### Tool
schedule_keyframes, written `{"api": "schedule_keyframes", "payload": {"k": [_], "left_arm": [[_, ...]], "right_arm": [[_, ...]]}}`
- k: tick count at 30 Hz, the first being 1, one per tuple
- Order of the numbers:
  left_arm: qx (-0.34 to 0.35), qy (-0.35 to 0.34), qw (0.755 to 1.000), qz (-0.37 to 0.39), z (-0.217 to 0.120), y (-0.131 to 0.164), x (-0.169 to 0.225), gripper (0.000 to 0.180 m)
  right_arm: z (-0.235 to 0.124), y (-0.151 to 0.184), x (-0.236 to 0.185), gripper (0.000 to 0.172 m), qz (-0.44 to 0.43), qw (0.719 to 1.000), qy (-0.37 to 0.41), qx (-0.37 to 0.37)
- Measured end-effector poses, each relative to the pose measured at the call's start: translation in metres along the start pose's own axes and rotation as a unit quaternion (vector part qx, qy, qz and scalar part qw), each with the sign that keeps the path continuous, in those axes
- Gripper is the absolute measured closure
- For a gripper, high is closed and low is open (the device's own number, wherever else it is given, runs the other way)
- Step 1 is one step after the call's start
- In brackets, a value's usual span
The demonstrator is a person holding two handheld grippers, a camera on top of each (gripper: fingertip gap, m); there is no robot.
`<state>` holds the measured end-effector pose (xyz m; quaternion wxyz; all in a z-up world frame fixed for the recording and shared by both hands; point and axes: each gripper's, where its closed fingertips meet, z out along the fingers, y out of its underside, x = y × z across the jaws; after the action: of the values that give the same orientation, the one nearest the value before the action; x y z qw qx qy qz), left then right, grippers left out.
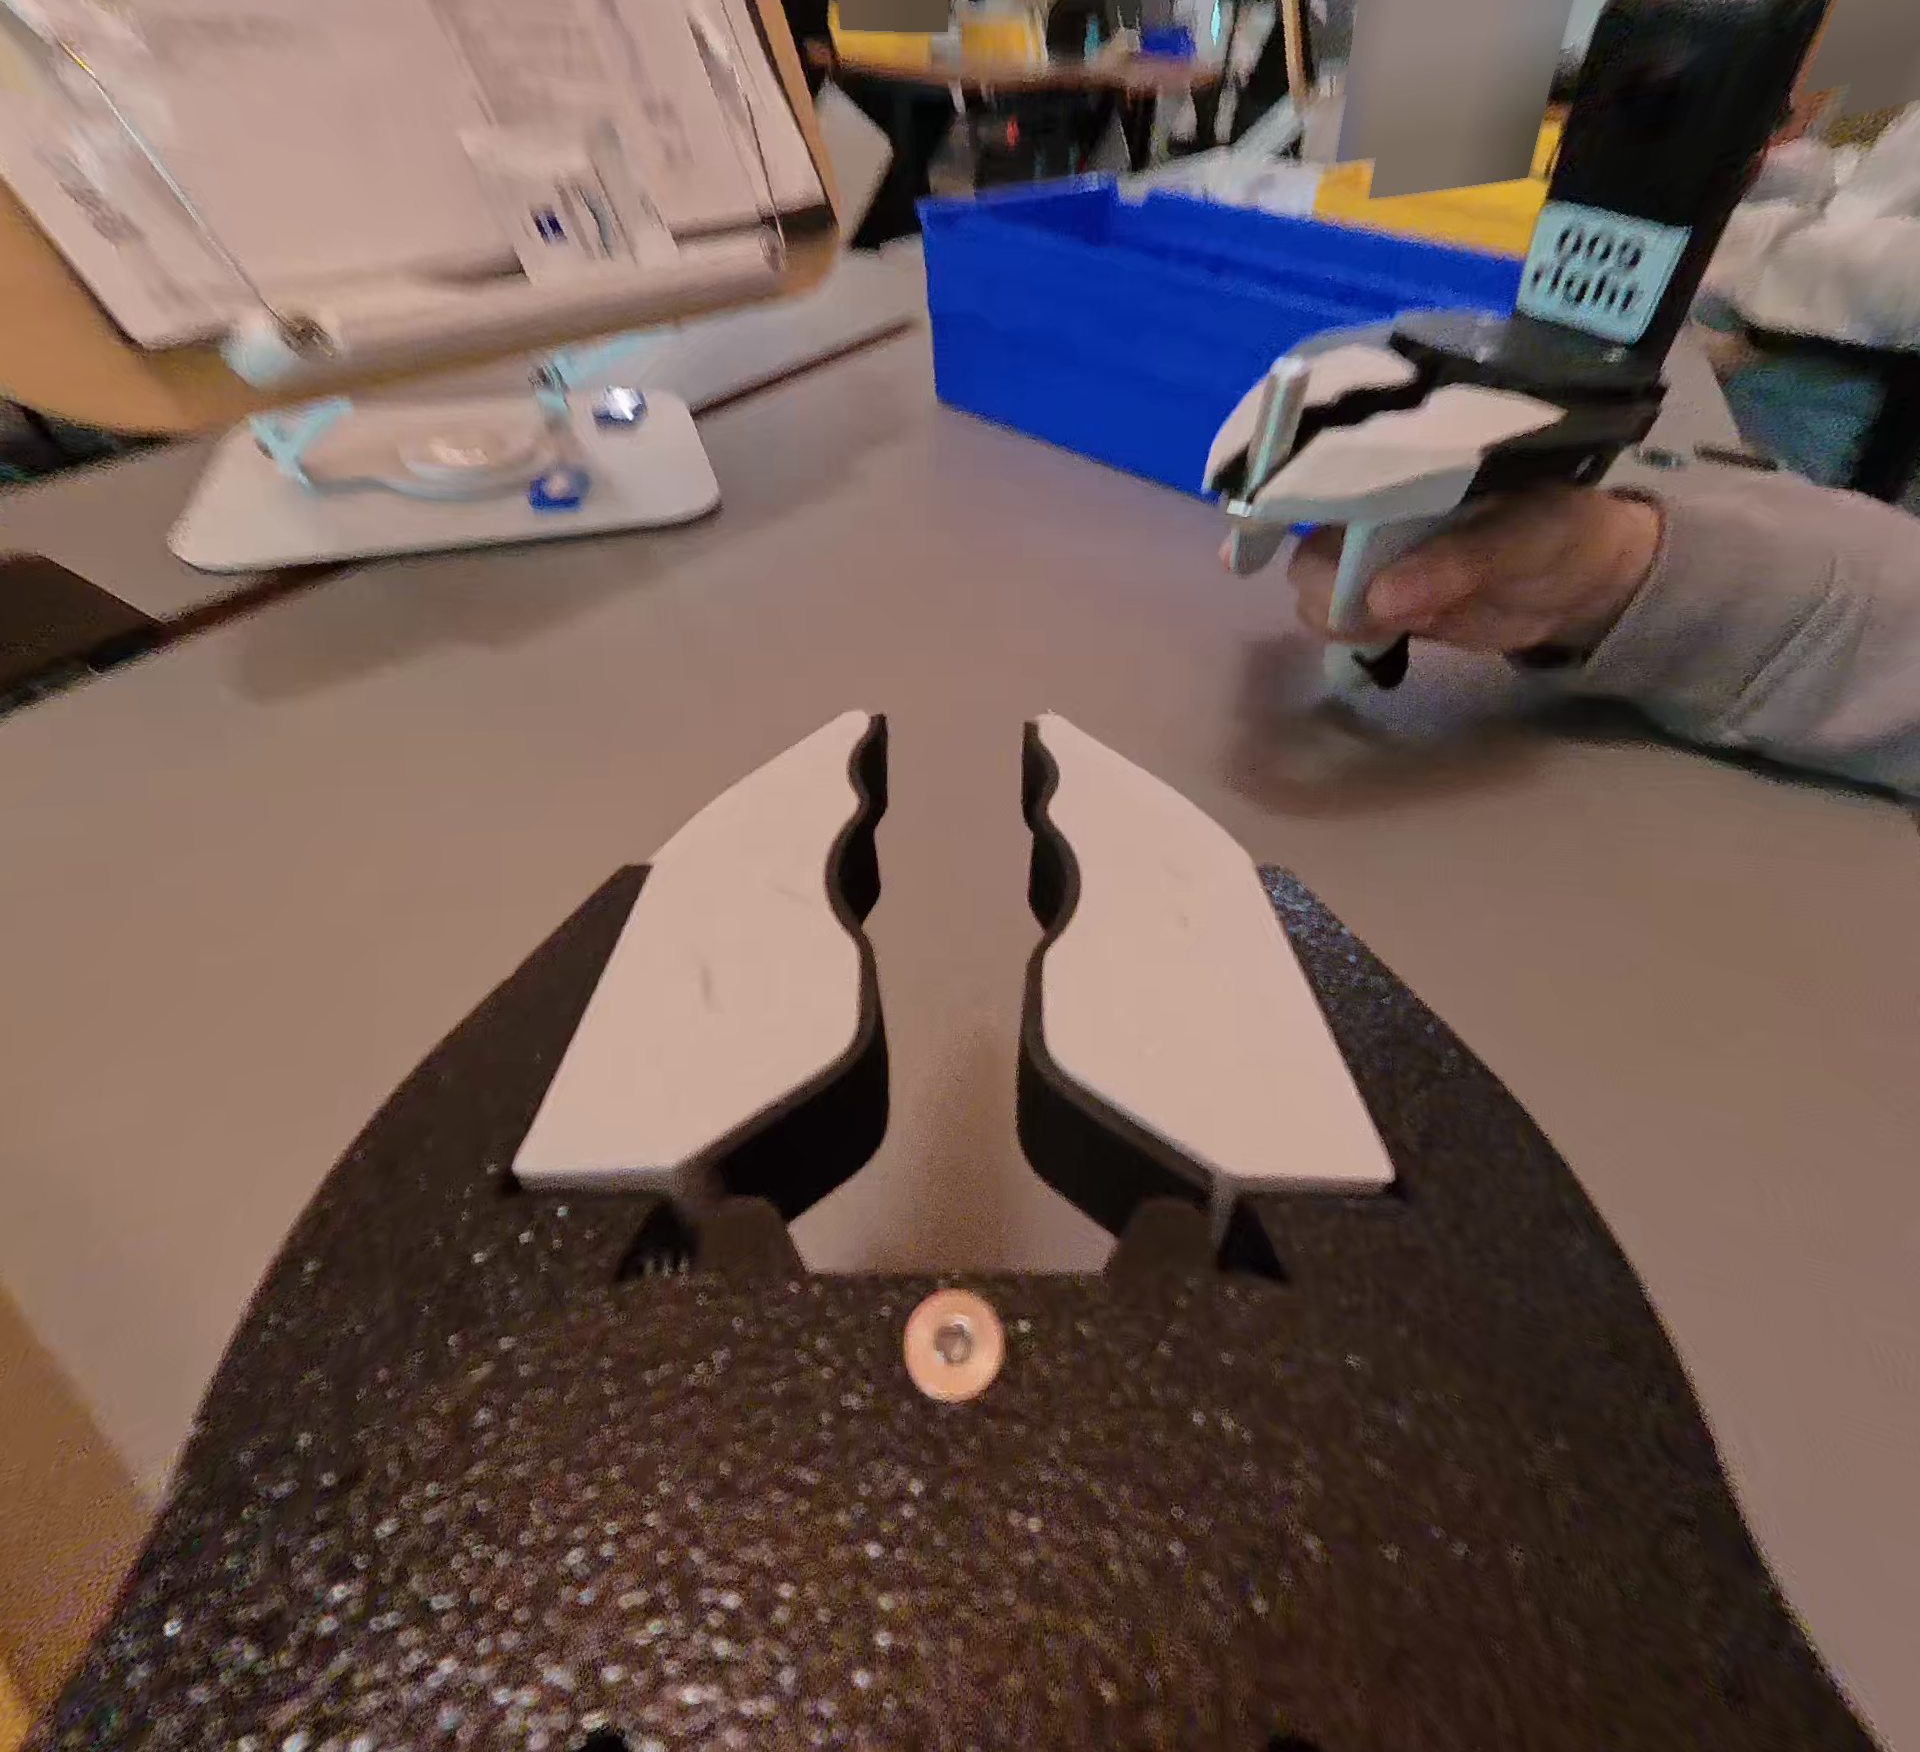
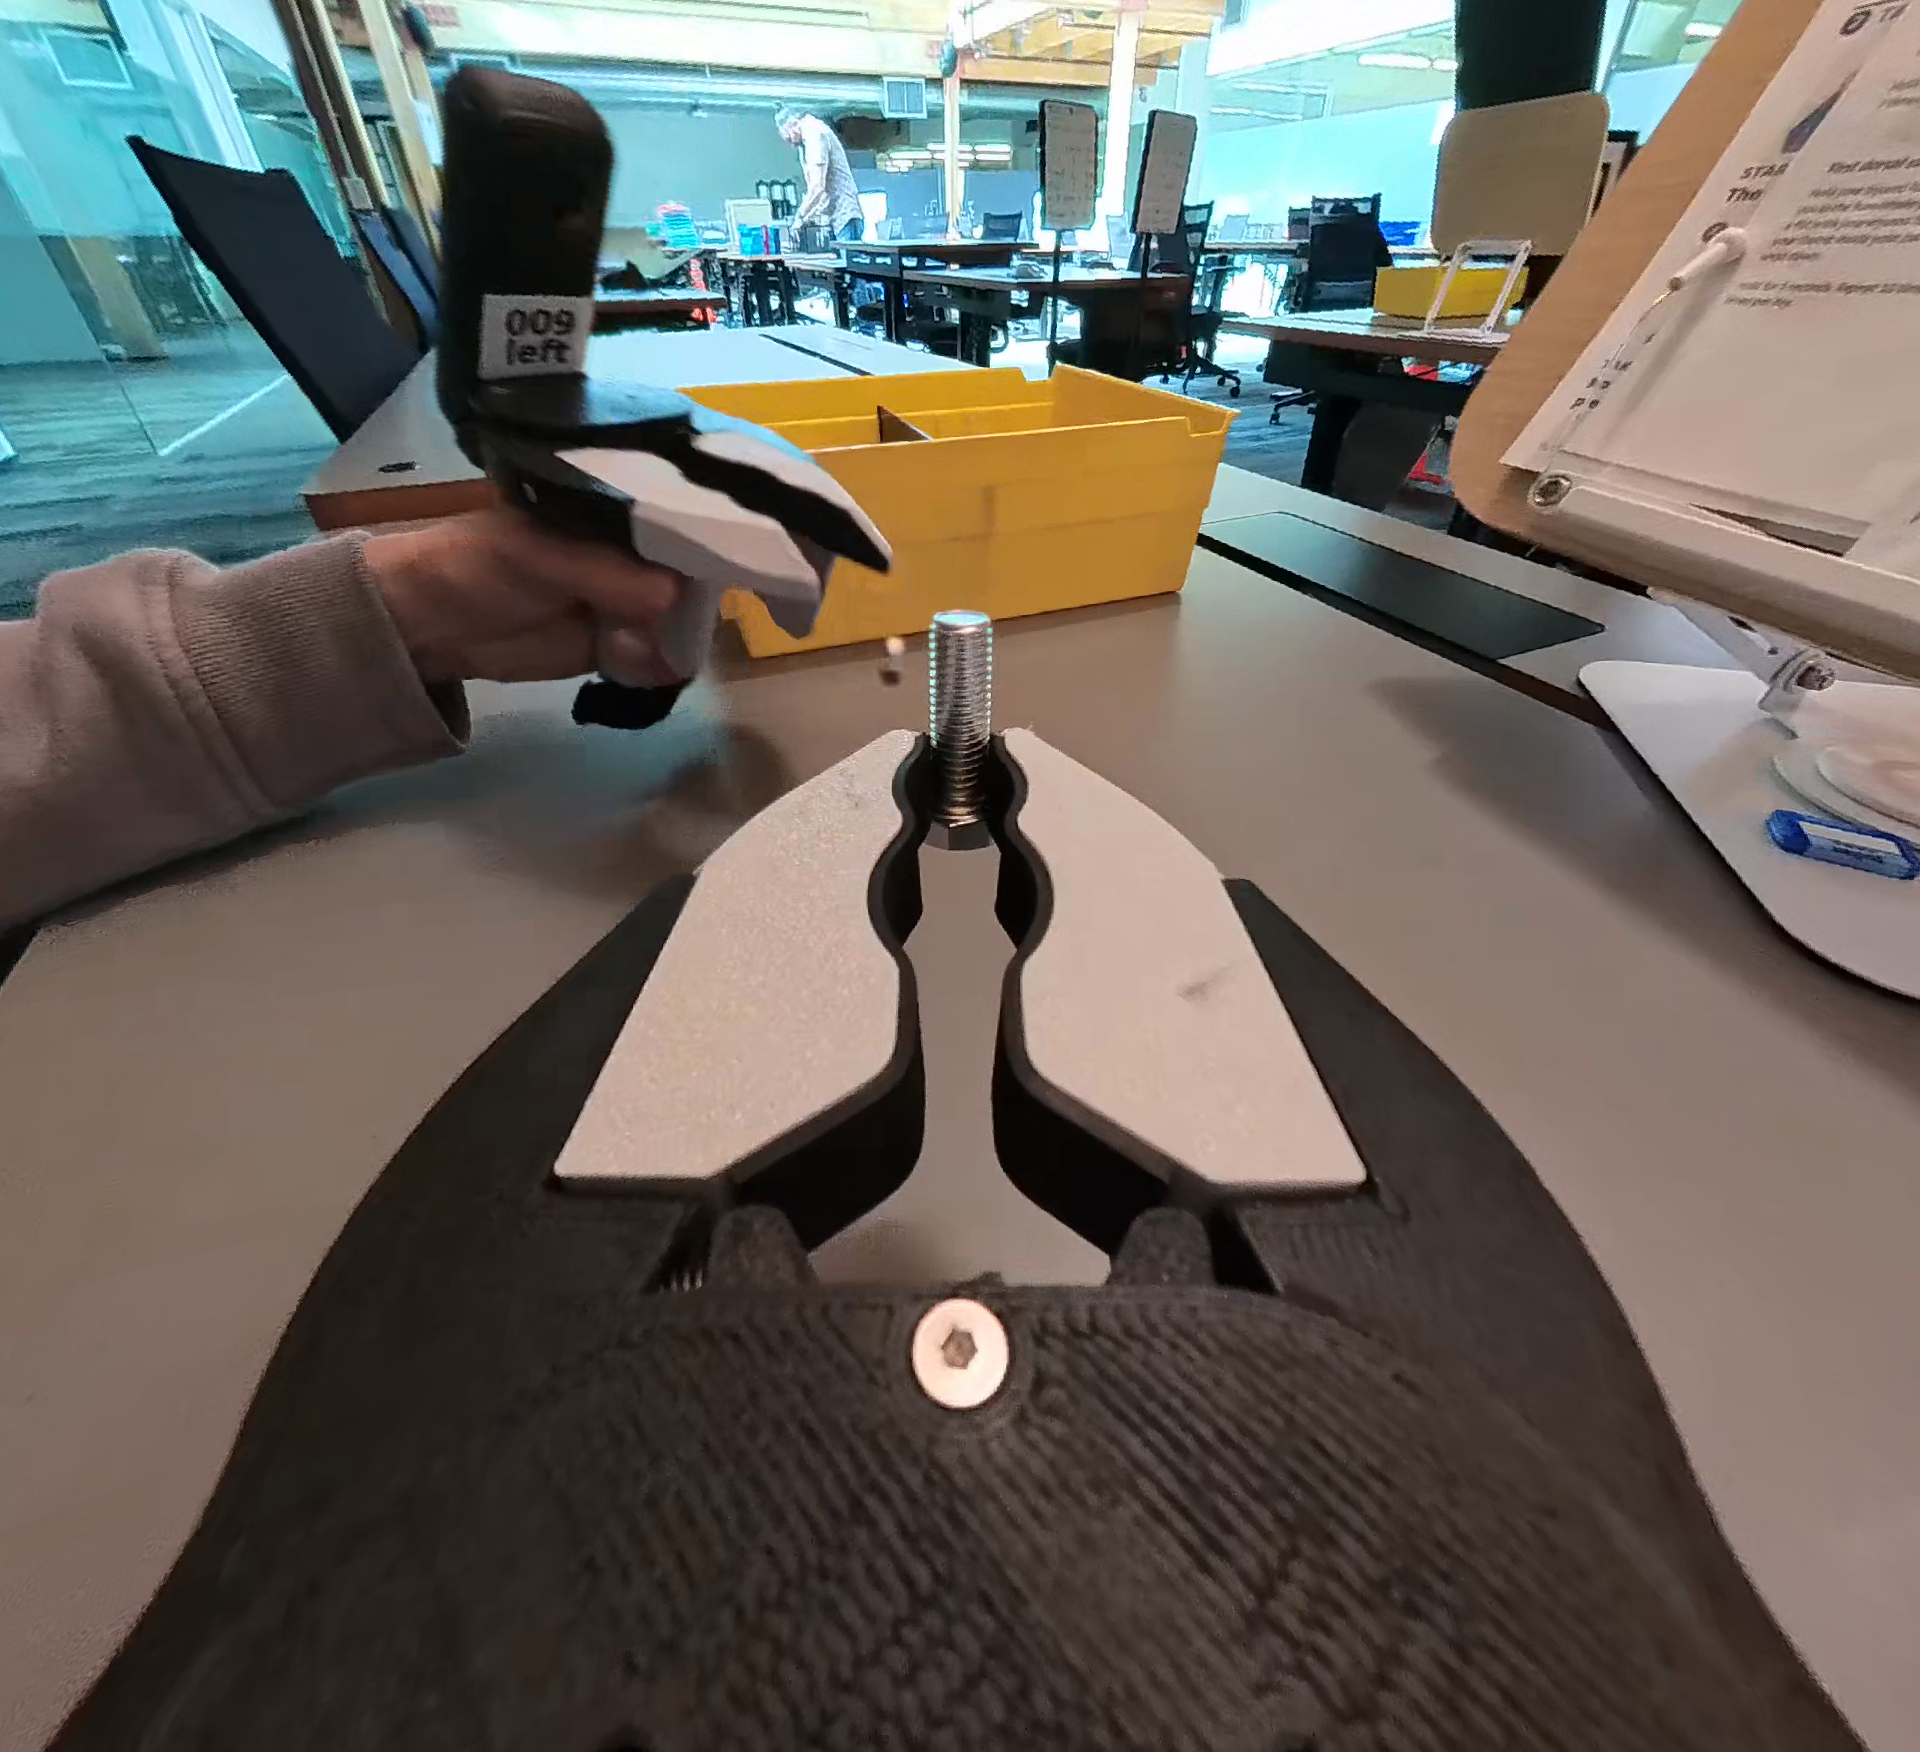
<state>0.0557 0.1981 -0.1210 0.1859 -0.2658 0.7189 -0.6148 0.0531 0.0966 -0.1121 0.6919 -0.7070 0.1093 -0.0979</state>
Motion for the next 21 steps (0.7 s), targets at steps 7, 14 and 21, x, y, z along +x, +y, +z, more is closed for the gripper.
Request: {"api": "schedule_keyframes", "payload": {"k": [7,14,21], "left_arm": [[-0.004,-0.138,0.990,0.003,-0.050,-0.004,-0.027,0.162],[-0.147,-0.198,0.966,-0.077,-0.026,0.037,-0.052,0.142],[-0.278,-0.171,0.938,-0.120,0.019,0.092,-0.064,0.142]], "right_arm": [[0.004,0.005,-0.005,0.162,-0.008,1.000,-0.007,-0.012],[0.003,0.002,-0.001,0.163,-0.009,1.000,0.004,-0.005],[0.003,0.005,0.000,0.162,-0.017,1.000,0.006,-0.010]]}}
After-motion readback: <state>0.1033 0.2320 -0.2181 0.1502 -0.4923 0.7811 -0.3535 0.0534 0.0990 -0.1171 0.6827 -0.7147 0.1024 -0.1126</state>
